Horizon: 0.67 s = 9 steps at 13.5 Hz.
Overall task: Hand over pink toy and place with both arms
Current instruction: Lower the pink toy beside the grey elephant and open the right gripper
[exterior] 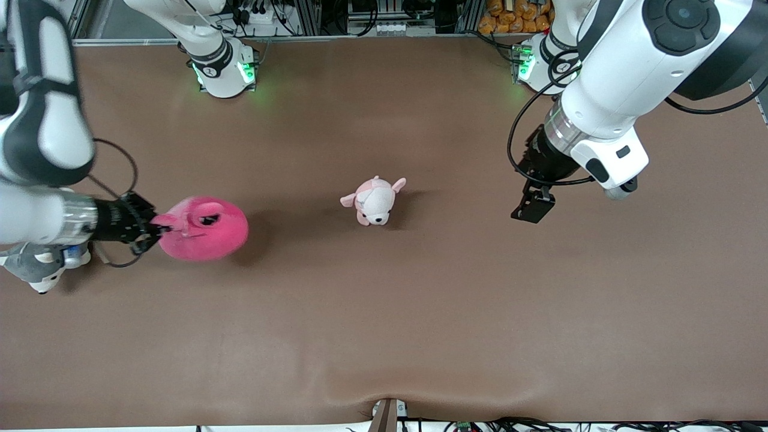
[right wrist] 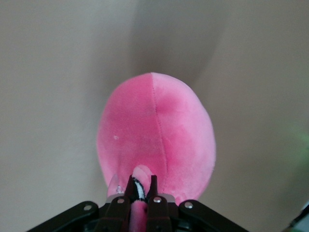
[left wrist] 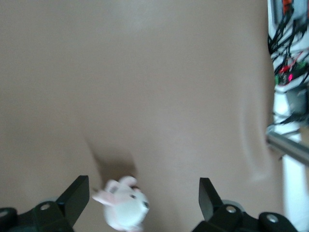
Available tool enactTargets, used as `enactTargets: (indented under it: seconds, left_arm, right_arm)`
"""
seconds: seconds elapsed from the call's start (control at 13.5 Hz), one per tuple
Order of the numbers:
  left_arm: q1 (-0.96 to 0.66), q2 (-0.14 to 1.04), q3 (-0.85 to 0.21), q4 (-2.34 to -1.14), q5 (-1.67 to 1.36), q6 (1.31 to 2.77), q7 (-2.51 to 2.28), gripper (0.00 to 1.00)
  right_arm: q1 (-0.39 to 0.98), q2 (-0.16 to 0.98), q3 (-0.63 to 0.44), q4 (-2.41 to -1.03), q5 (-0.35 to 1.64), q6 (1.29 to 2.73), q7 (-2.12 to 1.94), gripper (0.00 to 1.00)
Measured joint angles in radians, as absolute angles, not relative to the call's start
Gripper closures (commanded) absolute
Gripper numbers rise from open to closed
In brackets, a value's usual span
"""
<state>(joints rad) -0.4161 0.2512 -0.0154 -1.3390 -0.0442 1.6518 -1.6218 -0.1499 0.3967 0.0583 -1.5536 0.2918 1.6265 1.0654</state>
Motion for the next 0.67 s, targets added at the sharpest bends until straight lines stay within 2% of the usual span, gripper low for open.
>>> enactTargets:
  seconds: [0.3,0.44,0.52,0.67]
  left_arm:
    - [-0.302,0.242,-0.014,-1.339,-0.031,1.513,-1.056,0.0]
    - [-0.226,0.22,-0.012,-1.34,-0.031,1.469,-0.767,0.0]
    - [-0.192,0.202,-0.011,-1.346,-0.031,1.458,-0.655,0.0]
    - [-0.15,0.151,-0.011,-1.379,-0.031,1.455,-0.534,0.0]
  right_arm:
    - [-0.236,0.469,0.059,-1.647,0.297,1.646,0.849,1.0]
    - [-0.266,0.512,0.06,-1.657,0.298,1.659,0.799,0.03]
    - [-0.278,0.525,0.06,-1.656,0.298,1.659,0.777,0.0]
    - [-0.287,0.528,0.061,-1.627,0.3,1.651,0.757,0.0]
